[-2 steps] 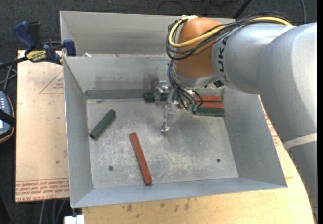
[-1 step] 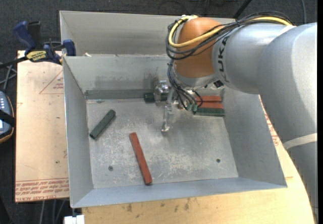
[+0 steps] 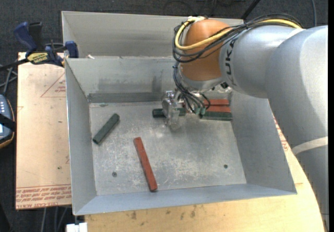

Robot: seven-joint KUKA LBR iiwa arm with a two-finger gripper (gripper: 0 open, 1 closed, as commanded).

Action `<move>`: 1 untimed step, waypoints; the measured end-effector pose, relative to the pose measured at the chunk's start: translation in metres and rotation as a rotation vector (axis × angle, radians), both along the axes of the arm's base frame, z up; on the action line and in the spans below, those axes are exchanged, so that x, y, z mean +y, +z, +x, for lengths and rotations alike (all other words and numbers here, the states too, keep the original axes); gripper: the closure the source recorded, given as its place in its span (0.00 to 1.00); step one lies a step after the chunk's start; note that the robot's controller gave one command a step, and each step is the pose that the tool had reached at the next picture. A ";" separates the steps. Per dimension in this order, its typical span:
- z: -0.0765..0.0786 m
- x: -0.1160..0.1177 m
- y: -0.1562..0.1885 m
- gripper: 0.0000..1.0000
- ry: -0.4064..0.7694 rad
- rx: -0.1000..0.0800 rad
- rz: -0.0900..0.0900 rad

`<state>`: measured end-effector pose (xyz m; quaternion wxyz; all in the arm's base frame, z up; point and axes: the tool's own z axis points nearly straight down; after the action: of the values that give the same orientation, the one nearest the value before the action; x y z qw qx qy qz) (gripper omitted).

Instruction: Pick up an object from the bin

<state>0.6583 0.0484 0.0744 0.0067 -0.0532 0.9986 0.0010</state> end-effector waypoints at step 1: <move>-0.002 -0.001 -0.002 0.00 0.000 0.007 -0.001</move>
Offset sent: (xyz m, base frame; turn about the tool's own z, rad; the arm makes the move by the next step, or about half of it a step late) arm 0.0000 0.0000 0.0000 0.0000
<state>0.6564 0.0478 0.0721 0.0033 -0.0532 0.9986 0.0008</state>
